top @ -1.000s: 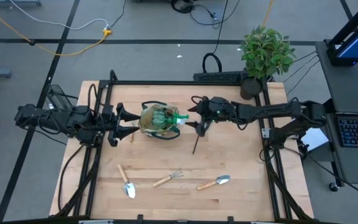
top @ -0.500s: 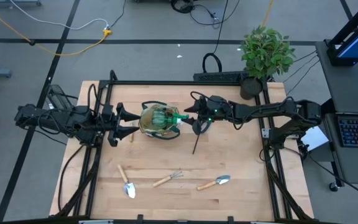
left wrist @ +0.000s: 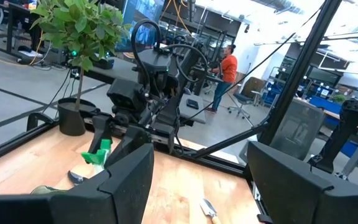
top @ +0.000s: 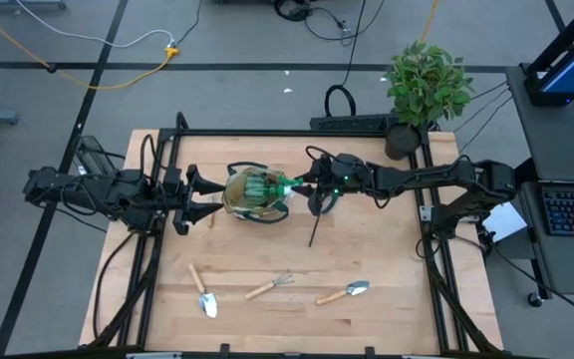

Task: Pick & Place Garden tools in Gardening bag
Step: Put the green spray bottle into the gardening bag

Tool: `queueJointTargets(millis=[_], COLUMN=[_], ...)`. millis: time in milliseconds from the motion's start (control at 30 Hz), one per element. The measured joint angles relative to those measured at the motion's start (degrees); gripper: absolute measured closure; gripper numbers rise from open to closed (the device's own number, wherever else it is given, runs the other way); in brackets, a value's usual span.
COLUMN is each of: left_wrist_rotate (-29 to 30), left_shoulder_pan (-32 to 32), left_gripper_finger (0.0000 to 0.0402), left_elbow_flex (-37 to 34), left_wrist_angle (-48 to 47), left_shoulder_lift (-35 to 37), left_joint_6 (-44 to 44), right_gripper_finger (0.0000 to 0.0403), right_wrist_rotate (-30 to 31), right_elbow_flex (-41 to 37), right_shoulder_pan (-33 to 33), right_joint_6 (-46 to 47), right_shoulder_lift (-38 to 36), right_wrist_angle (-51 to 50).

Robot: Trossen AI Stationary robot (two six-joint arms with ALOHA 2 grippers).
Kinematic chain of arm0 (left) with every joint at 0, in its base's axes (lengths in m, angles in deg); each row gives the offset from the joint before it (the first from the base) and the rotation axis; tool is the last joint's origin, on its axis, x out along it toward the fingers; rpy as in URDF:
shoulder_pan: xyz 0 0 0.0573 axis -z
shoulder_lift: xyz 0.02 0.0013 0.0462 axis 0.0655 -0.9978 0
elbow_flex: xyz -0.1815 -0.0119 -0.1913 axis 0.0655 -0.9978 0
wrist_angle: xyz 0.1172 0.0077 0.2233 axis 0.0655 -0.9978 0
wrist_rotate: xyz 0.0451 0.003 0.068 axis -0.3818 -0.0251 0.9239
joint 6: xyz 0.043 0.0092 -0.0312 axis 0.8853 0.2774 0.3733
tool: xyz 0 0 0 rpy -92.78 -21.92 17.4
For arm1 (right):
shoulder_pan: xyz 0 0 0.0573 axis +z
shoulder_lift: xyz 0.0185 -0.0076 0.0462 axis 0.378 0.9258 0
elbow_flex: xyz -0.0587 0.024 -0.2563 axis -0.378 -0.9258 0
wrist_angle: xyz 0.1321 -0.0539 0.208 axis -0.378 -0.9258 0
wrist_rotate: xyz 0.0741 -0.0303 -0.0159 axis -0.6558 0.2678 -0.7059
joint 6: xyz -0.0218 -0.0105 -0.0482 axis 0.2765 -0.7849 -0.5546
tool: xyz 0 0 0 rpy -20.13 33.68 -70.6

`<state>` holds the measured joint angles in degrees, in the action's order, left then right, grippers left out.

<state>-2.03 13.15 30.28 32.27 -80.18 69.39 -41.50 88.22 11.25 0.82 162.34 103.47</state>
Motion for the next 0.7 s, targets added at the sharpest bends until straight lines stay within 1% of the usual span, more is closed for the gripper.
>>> queueJointTargets(millis=[167, 267, 300, 400, 533, 700], left_wrist_rotate=[0.0, 0.01, 0.0, 0.0, 0.0, 0.0], left_shoulder_pan=[0.0, 0.0, 0.0, 0.02, 0.01, 0.0], left_gripper_finger=[0.0135, 0.0135, 0.0135, 0.0135, 0.0135, 0.0135], left_elbow_flex=[0.0, 0.0, 0.0, 0.0, 0.0, 0.0], left_wrist_angle=[0.04, 0.04, 0.04, 0.04, 0.04, 0.09], left_shoulder_lift=[0.0, 0.0, 0.0, 0.0, 0.0, 0.0], left_joint_6=[0.0, 0.0, 0.0, -0.13, -0.11, -0.15], right_gripper_finger=[0.032, 0.035, 0.0355, 0.0355, 0.0355, 0.0355], right_wrist_rotate=[0.01, -0.07, -0.02, 0.0, 0.0, 0.19], right_elbow_flex=[0.04, 1.65, 2.59, 6.16, 11.38, 19.17], right_shoulder_pan=[1.49, 2.29, 2.5, 2.89, 2.84, 2.98], right_joint_6=[-2.2, -4.38, -5.58, -9.1, -12.76, -19.88], right_shoulder_lift=[0.0, 0.02, 0.02, 0.02, 0.02, 0.02], right_wrist_angle=[2.75, 2.41, 1.94, 0.18, -4.71, -15.65])
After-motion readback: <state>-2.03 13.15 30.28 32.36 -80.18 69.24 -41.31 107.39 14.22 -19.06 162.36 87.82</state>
